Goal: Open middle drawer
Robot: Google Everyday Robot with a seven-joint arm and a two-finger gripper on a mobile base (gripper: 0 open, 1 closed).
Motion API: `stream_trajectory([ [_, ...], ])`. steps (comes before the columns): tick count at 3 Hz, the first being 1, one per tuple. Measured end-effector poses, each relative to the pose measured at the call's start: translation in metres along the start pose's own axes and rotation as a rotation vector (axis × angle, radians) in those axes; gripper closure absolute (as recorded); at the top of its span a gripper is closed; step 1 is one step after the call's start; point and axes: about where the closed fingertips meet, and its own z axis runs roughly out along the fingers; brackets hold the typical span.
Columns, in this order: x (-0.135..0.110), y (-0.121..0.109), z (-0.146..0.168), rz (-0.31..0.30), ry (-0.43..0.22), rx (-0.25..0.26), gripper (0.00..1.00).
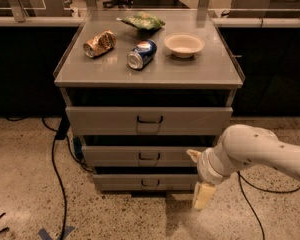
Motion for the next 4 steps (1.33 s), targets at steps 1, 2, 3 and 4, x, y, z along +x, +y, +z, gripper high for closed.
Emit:
stream_trajectory([
  [1, 0.005, -0.025, 0.049, -0.030, -0.022, -0.015, 0.00],
  [2, 0.009, -0.042, 0.097, -0.038, -0.059, -0.042, 0.00],
  [3, 0.009, -0.042, 0.097, -0.038, -0.059, -0.042, 0.00],
  [4, 0.008, -0.044, 0.108, -0.057, -0.042, -0.035, 0.00],
])
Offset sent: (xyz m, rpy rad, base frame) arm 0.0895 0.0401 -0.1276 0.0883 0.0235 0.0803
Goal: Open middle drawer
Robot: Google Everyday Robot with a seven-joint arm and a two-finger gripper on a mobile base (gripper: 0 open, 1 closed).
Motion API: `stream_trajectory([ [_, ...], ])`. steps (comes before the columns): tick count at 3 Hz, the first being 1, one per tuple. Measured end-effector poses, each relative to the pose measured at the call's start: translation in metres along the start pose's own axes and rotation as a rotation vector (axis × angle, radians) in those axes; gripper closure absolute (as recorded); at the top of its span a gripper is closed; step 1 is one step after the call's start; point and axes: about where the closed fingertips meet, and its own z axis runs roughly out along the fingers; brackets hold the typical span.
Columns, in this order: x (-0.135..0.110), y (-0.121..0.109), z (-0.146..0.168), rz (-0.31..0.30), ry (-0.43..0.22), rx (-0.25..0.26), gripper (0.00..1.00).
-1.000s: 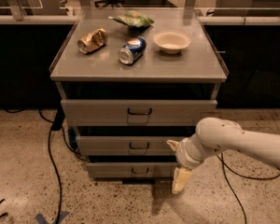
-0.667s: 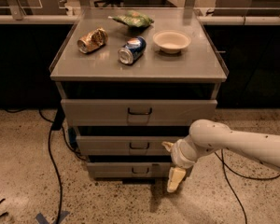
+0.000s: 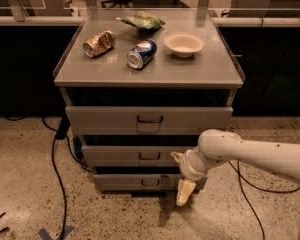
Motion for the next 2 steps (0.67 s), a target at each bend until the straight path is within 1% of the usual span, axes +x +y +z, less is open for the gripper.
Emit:
stream_trajectory([
  [1, 0.003, -0.015, 0.024, -0.038, 0.015, 0.005, 0.00],
  [2, 0.004, -0.037, 0.047, -0.075, 0.038, 0.043, 0.00],
])
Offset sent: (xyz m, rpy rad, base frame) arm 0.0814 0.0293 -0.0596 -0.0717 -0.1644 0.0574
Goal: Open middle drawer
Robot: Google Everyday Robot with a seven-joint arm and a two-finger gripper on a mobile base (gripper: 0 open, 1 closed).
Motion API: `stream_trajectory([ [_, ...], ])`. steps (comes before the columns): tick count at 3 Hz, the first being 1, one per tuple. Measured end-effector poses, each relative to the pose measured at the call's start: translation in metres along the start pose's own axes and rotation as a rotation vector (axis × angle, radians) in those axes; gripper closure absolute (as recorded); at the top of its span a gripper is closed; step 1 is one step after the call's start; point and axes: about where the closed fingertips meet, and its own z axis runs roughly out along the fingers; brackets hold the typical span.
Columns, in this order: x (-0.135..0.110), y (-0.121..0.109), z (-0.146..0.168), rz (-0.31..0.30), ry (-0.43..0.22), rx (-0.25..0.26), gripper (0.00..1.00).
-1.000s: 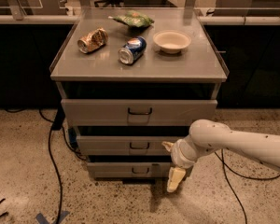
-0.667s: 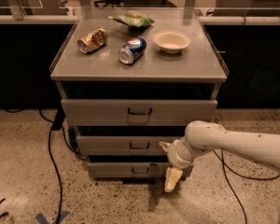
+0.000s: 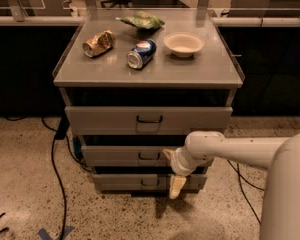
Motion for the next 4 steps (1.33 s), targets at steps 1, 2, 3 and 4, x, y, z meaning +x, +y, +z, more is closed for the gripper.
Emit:
stream_trajectory([
  [1, 0.001, -0.020, 0.021, -0.032, 0.040, 0.043, 0.00],
  [2, 0.003, -0.037, 0.034, -0.049, 0.087, 0.085, 0.00],
  [3, 0.012, -0.054, 0.053, -0.017, 0.131, 0.094, 0.00],
  [4, 0.012, -0.054, 0.053, -0.017, 0.131, 0.094, 0.00],
])
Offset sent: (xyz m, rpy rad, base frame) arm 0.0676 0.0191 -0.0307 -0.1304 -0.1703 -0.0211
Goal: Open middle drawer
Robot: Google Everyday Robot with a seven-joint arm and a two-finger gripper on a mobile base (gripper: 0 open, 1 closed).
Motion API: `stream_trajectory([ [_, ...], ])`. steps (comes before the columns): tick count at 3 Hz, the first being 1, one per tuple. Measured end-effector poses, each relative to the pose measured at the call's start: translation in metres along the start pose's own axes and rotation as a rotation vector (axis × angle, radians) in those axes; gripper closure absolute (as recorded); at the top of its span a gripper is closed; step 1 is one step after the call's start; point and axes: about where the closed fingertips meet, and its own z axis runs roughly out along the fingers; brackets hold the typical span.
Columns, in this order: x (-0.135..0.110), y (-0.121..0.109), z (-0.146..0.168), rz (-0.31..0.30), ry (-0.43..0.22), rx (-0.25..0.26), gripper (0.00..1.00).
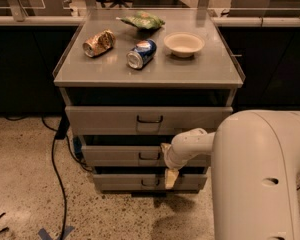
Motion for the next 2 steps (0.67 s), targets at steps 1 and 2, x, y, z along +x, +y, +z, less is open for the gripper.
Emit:
stream_trajectory([
  [1, -0.0014, 0.0033, 0.0001, -0.004, -0.022, -0.004, 0.00],
  [2, -0.0039, 0.0075, 0.0029, -0.012, -0.078, -0.014, 0.00],
])
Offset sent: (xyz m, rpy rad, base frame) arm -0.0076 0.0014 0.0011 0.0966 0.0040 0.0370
